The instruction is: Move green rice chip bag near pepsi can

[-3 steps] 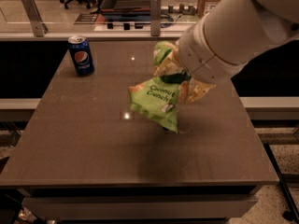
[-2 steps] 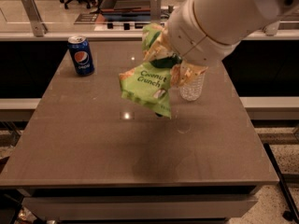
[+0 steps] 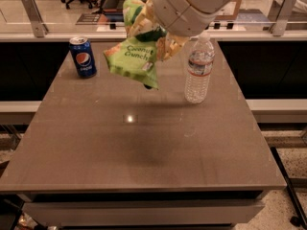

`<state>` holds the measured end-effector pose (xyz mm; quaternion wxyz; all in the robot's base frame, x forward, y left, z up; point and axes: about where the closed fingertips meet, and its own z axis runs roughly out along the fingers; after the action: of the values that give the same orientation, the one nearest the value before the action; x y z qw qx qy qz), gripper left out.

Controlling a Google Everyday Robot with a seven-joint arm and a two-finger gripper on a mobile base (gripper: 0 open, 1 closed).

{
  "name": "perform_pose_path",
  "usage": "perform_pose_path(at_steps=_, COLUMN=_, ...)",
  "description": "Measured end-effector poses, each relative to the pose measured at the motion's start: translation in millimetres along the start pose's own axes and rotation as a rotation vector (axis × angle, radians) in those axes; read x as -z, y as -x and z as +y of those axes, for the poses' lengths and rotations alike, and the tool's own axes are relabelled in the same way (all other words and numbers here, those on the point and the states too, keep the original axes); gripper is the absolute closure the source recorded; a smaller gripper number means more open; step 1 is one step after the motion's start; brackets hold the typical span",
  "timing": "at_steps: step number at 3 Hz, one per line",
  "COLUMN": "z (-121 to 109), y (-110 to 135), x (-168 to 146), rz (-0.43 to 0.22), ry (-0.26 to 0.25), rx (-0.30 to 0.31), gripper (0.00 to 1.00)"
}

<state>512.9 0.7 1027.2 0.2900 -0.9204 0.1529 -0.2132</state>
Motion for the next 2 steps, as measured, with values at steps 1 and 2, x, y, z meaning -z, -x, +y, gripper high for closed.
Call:
perform_pose_path(at_steps=1, z=-6.0, y=-15.3, x=-34.1, rz=-0.060, ry=-0.068, rx=-0.001, gripper=1.00)
perform_pose_path(at_steps=2, z=-15.9, y=-21.9, x=-70.8, rz=-0.118, ry=-0.111, rx=-0.007, gripper=1.00)
